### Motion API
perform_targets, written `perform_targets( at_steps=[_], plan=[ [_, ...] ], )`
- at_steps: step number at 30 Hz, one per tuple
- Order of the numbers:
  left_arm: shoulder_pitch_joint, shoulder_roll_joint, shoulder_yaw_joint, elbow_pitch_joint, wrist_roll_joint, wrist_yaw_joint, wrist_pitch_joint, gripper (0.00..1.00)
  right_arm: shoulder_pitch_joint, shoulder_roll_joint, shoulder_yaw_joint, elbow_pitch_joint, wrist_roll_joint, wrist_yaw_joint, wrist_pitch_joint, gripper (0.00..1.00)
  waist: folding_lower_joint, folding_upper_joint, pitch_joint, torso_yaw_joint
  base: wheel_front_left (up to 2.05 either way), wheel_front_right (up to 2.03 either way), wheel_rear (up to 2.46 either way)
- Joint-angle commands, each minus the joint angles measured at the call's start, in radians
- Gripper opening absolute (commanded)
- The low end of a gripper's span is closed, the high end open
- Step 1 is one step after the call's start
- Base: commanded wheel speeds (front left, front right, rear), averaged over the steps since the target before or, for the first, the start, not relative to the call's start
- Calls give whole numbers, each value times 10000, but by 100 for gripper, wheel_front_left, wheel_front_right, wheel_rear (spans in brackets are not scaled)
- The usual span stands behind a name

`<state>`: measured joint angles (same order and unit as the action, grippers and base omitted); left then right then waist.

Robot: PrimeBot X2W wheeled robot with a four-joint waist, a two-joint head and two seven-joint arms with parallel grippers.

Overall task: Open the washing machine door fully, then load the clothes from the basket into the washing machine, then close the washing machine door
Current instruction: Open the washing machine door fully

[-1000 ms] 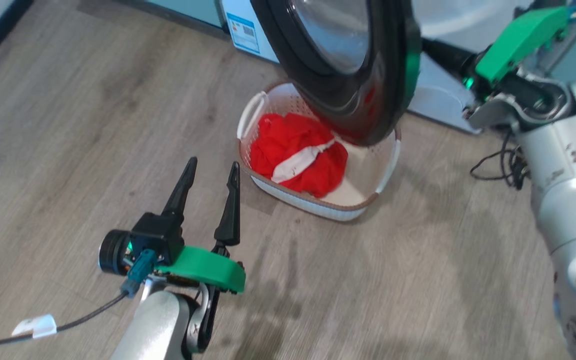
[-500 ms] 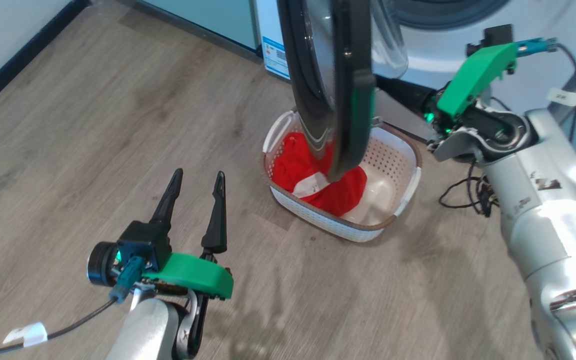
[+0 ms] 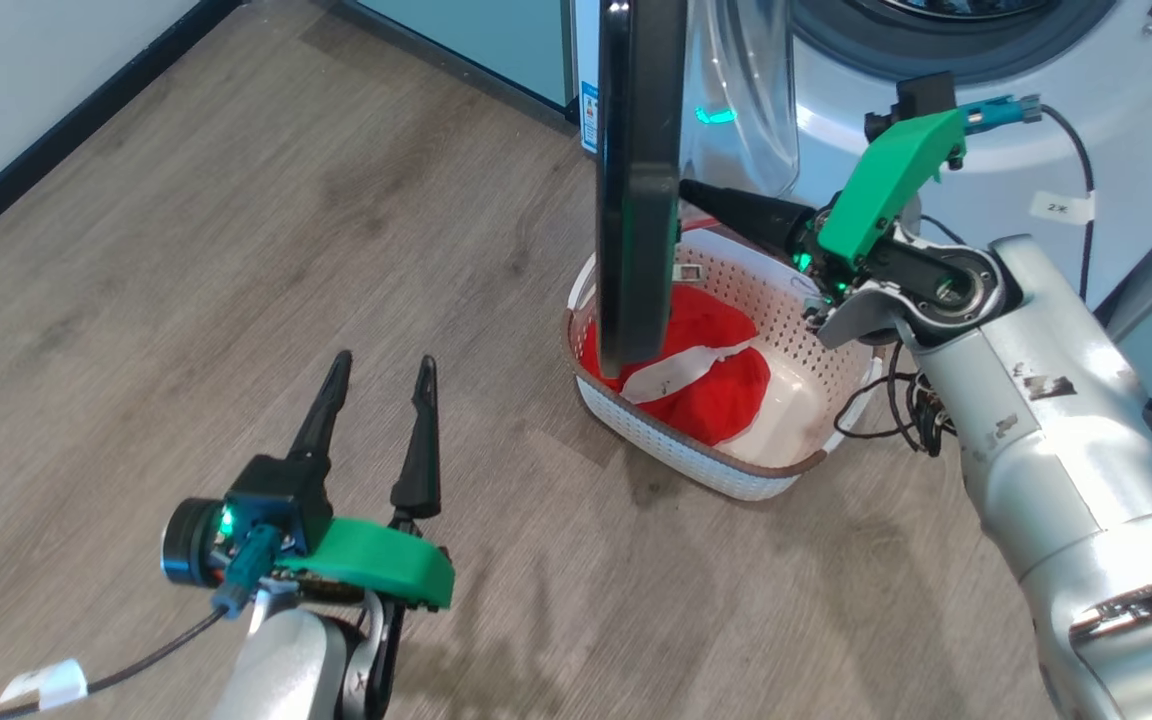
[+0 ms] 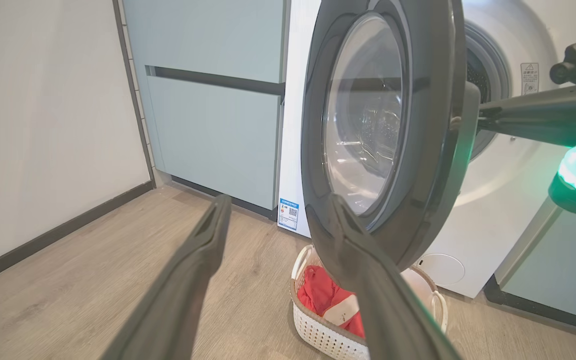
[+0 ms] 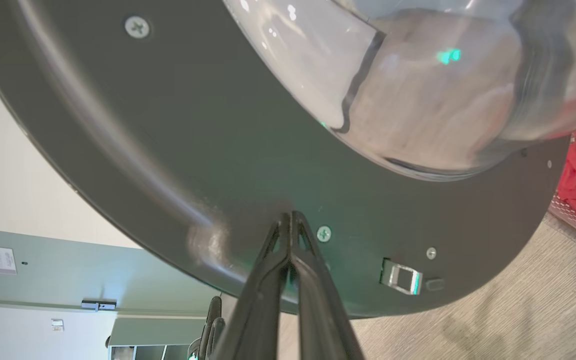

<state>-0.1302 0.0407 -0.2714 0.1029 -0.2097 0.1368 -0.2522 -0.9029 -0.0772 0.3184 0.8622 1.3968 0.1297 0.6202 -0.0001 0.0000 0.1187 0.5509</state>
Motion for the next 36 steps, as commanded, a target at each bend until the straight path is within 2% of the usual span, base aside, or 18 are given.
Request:
perform_targets(
  at_steps=[1,8,13,17,21,23,27,29,31,34,36],
  plan=[
    [-107,95,450,-384,108,81,-95,100,-41,258,255,-399,221,10,-133,0,1,0,-91,-14,0,0,0],
    [38,95,526,-244,251,33,-95,100,294,249,434,-466,435,10,-714,0,1,0,-482,-148,0,0,0],
    [13,95,605,-88,324,-74,-95,100,725,-218,737,-1084,-129,10,-1516,0,1,0,-756,-296,0,0,0],
    [-32,95,803,-9,408,-140,-95,100,1446,-973,1653,-2480,-1571,10,-3432,0,1,0,-893,-596,0,0,0],
    [-121,95,988,56,486,-229,-95,100,2090,-1932,2989,-3485,-3376,10,-5470,0,1,0,-933,-897,0,0,0],
    [-159,95,1023,105,522,-276,-95,100,2351,-2359,3451,-3634,-4311,10,-6541,0,1,0,-976,-1013,0,0,0],
    [-178,95,1113,147,543,-263,-95,100,2971,-2625,3533,-3663,-5853,10,-8274,0,1,0,-1021,-1244,0,0,0],
    [-179,95,1156,148,535,-255,-95,100,3300,-2638,3194,-3648,-6995,10,-8645,0,1,0,-1013,-1363,0,0,0],
    [-185,95,1156,162,537,-286,-95,100,3842,-2308,2208,-3709,-7777,10,-8778,0,1,0,-1022,-1443,0,0,0],
    [-169,95,1107,189,548,-326,-95,100,4987,-1366,103,-4400,-9103,10,-8812,0,1,0,-1005,-1516,0,0,0],
    [-157,95,1122,168,506,-291,-95,100,5884,-621,-925,-5152,-10117,10,-8815,0,1,0,-985,-1565,0,0,0]
  ],
)
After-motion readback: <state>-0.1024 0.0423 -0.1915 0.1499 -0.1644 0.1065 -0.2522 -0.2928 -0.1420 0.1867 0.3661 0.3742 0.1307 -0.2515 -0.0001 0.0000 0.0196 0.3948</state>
